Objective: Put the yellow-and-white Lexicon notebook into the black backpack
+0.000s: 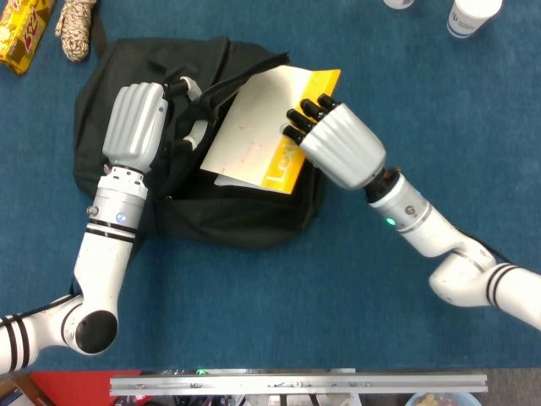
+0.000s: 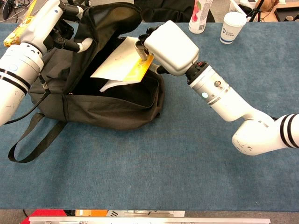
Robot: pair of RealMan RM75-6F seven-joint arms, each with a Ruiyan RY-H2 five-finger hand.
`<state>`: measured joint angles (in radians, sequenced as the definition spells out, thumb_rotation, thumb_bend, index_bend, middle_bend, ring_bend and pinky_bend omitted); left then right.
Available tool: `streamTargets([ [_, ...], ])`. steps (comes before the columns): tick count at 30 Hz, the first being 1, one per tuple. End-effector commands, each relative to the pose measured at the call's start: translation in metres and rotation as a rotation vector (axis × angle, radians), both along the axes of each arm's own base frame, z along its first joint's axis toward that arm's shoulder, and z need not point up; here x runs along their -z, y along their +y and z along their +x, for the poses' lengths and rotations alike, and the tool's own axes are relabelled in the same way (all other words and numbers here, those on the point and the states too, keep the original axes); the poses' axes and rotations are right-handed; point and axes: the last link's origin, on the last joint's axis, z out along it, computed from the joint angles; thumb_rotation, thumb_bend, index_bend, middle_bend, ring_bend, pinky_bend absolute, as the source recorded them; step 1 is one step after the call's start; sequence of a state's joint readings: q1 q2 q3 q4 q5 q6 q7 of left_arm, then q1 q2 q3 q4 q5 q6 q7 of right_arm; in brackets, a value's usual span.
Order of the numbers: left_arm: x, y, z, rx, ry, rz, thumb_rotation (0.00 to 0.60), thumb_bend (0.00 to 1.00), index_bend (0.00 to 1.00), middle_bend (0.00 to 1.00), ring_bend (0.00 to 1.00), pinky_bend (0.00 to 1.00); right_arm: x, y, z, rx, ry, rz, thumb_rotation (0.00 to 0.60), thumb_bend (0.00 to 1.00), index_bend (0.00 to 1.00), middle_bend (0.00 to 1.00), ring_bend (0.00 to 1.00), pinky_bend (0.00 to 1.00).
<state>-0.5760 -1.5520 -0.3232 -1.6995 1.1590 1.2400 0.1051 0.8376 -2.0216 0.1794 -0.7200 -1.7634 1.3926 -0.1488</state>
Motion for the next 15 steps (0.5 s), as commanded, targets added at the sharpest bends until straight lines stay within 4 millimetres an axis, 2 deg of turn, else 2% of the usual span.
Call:
streamTargets([
  [1, -0.001, 0.000, 0.000, 0.000, 0.003, 0.002, 0.600, 0.40, 0.82, 0.99, 0.95, 1.00, 0.006, -0.003, 0.010, -0.015, -0.011, 0.001, 0.600, 0.48, 0.79, 0.61, 0.52, 0.66],
  [15, -0.005, 0.000, 0.002, 0.000, 0.003, -0.003, 0.600, 0.40, 0.82, 0.99, 0.95, 1.00, 0.016, -0.013, 0.035, -0.057, -0.037, -0.010, 0.600, 0.48, 0.79, 0.61, 0.52, 0.66],
])
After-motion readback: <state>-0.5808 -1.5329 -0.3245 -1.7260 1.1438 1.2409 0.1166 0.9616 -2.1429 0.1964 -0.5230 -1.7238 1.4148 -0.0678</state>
